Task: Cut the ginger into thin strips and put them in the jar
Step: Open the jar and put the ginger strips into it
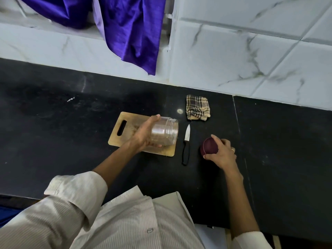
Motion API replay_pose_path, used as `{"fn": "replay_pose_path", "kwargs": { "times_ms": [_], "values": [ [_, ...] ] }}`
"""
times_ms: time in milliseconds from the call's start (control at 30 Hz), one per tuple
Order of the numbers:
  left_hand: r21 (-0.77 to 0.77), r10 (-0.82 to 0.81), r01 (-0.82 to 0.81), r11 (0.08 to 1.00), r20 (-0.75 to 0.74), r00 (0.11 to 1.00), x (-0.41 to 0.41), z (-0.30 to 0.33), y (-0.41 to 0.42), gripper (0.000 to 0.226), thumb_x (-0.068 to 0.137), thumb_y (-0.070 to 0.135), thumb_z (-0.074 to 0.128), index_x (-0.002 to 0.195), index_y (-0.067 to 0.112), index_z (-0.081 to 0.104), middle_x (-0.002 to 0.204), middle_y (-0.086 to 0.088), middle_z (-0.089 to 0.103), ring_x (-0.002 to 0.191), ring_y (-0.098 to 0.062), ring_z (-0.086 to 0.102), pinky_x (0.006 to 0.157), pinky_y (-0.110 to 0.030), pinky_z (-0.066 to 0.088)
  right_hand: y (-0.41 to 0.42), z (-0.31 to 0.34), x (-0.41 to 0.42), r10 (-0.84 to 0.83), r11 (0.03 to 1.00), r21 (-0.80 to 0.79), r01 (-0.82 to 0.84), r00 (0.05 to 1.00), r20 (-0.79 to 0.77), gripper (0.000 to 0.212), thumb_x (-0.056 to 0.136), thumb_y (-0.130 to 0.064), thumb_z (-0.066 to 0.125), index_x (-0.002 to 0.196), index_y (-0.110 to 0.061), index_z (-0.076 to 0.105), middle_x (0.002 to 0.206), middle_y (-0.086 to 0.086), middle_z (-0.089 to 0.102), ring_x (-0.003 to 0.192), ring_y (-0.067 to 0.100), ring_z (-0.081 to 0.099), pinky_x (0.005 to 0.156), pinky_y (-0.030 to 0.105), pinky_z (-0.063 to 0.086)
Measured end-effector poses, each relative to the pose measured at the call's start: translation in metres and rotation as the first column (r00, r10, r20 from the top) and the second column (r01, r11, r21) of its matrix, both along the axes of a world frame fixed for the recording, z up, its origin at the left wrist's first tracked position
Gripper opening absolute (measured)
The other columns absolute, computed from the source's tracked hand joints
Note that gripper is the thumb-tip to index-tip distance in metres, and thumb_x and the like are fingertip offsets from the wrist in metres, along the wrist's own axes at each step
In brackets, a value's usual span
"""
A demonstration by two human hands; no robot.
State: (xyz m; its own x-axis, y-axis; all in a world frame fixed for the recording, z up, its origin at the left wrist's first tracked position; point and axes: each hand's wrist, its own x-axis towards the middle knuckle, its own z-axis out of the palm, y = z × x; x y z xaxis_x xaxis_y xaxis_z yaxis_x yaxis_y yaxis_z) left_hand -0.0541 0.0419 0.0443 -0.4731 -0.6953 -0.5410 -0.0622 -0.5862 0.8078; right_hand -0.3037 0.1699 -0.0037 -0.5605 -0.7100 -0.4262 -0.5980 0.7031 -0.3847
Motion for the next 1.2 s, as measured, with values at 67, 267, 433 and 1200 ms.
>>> {"fn": "replay_pose_path", "kwargs": {
  "times_ms": [67, 267, 433, 1200],
  "values": [
    [-0.005, 0.005, -0.005, 1.0, -0.002, 1.0, 0.001, -0.004, -0.002, 0.044, 0.091, 0.051, 0.053, 0.122, 0.021, 0.057, 0.127, -0.011, 0.053, 0.107, -0.037, 0.06, 0.07, -0.047, 0.057, -0.001, -0.002, 0.001, 0.008, 1.0, 0.018, -0.008, 1.0, 0.007, 0.095, 0.076, -0.03, 0.083, 0.152, -0.042, 0.027, 0.155, 0.006, 0.021, 0.138, 0.038, 0.027, 0.114, 0.052, 0.025],
    [0.015, 0.026, -0.026, 1.0, -0.012, 1.0, 0.004, -0.009, -0.006, 0.042, 0.092, 0.049, 0.051, 0.123, 0.02, 0.056, 0.127, -0.012, 0.052, 0.107, -0.036, 0.06, 0.07, -0.045, 0.058, -0.001, 0.007, 0.007, 0.002, 1.0, -0.006, -0.002, 1.0, 0.01, 0.091, 0.08, -0.037, 0.08, 0.153, -0.042, 0.025, 0.162, 0.007, 0.01, 0.148, 0.037, 0.012, 0.116, 0.058, 0.017],
    [-0.008, 0.056, -0.056, 0.998, -0.015, 0.998, 0.008, -0.011, -0.006, 0.045, 0.092, 0.049, 0.051, 0.124, 0.018, 0.056, 0.125, -0.013, 0.055, 0.106, -0.036, 0.061, 0.068, -0.045, 0.057, -0.014, 0.033, 0.037, 0.02, 0.898, -0.44, 0.03, 0.994, 0.108, 0.07, 0.086, -0.031, 0.074, 0.147, -0.036, 0.041, 0.152, 0.004, 0.031, 0.141, 0.026, 0.032, 0.114, 0.043, 0.032],
    [-0.614, 0.0, 0.167, 0.771, 0.263, 0.965, 0.102, -0.025, 0.004, 0.092, 0.057, 0.049, 0.081, 0.131, 0.049, 0.027, 0.135, 0.02, 0.037, 0.12, 0.014, 0.042, 0.089, -0.011, 0.045, -0.086, 0.027, 0.161, 0.35, 0.874, -0.476, -0.097, 0.805, 0.479, 0.104, 0.069, -0.039, 0.088, 0.151, -0.03, 0.025, 0.147, 0.001, 0.039, 0.132, 0.02, 0.042, 0.108, 0.044, 0.043]
  ]
}}
